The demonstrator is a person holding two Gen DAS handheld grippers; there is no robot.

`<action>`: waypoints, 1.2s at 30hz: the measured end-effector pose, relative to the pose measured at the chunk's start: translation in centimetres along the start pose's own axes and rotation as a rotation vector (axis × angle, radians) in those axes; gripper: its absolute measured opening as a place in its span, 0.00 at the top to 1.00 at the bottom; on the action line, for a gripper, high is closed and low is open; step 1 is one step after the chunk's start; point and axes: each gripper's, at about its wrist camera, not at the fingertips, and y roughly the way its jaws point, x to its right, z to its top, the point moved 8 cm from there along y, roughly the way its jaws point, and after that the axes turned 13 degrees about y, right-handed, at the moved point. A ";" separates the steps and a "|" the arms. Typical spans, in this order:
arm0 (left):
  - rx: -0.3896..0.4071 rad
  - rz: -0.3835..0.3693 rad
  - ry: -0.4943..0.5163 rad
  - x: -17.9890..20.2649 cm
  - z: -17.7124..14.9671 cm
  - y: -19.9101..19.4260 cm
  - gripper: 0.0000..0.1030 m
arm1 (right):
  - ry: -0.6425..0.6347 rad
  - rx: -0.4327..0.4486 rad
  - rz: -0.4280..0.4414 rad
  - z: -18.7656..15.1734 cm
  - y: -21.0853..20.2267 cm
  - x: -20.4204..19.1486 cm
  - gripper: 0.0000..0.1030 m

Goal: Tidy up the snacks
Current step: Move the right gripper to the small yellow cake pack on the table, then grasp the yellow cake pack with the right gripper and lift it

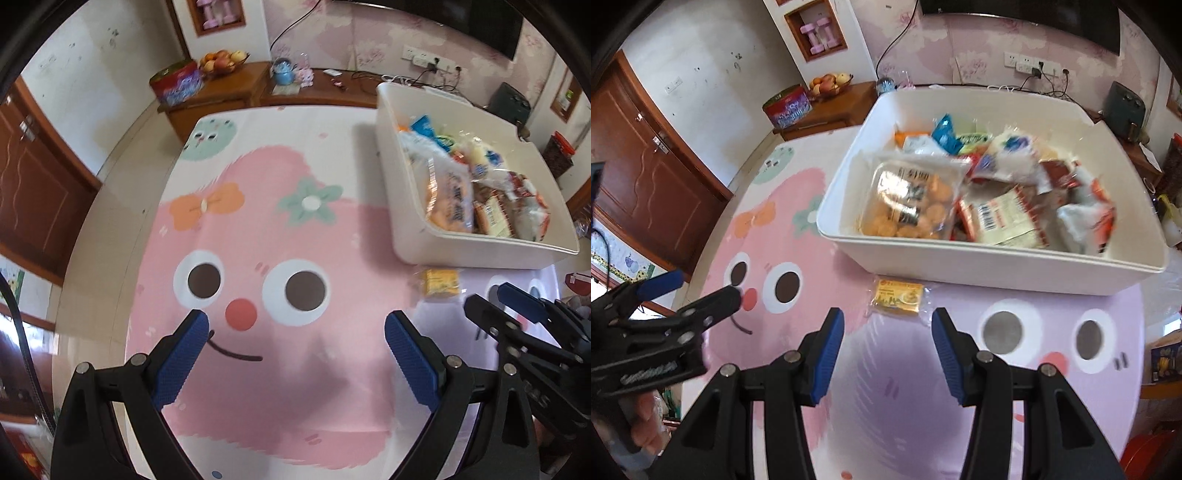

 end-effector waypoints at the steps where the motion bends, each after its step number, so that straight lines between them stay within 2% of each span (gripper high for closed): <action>1: -0.005 0.001 -0.007 -0.2 -0.2 0.3 0.07 | 0.003 -0.004 -0.010 0.0 0.7 0.0 0.43; 7: -0.048 -0.004 -0.064 -1.5 -1.7 3.1 0.07 | 0.039 -0.011 -0.070 -0.6 5.5 0.2 0.41; 11: -0.067 -0.012 -0.093 -1.6 -2.2 4.6 0.07 | 0.024 0.053 -0.129 -0.3 6.7 0.1 0.37; 17: -0.087 -0.034 -0.118 -1.0 -2.5 5.9 0.07 | -0.006 0.092 -0.158 -0.6 7.3 -0.3 0.32; 21: -0.089 -0.030 -0.115 -0.7 -2.5 6.0 0.07 | -0.009 0.119 -0.154 -1.0 6.8 0.1 0.39; 26: -0.091 -0.033 -0.125 -0.6 -2.7 5.9 0.07 | -0.003 0.136 -0.166 -1.7 6.4 0.8 0.42; 28: -0.090 -0.032 -0.123 -0.5 -2.8 5.8 0.07 | -0.008 0.144 -0.172 -1.4 6.3 1.2 0.55; 36: -0.079 -0.039 -0.111 0.5 -3.3 4.7 0.07 | -0.005 0.149 -0.147 -1.7 4.4 2.2 0.56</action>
